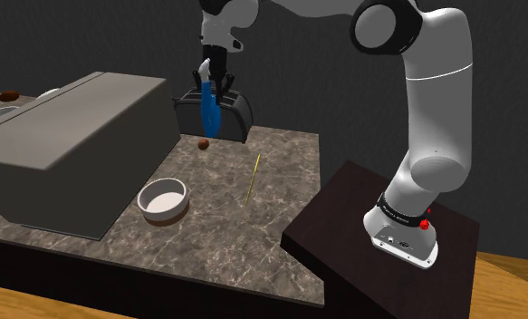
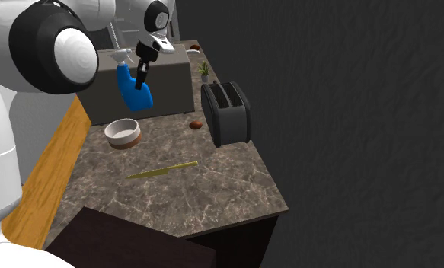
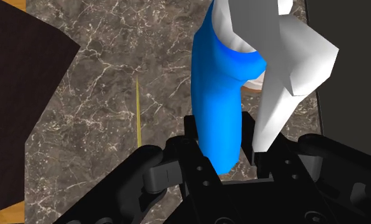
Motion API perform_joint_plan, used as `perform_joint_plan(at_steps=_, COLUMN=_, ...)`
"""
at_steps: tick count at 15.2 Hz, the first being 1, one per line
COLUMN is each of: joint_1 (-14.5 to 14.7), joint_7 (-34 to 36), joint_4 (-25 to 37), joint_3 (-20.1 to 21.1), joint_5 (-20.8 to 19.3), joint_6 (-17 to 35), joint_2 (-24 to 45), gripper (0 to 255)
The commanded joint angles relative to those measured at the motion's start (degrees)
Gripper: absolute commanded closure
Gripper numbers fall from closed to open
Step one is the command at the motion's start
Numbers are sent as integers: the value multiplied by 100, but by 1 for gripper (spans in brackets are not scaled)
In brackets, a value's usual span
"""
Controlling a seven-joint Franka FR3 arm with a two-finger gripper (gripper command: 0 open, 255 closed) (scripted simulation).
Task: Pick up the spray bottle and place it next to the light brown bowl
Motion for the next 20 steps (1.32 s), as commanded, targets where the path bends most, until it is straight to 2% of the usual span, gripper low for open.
perform_joint_plan(at_steps=1, joint_1=6, joint_7=-54, joint_4=-127, joint_3=-2, joint_5=4, joint_6=133, joint_2=14, gripper=255)
perform_joint_plan(at_steps=20, joint_1=57, joint_7=-516, joint_4=-1000, joint_3=5, joint_5=88, joint_6=1281, joint_2=374, gripper=255)
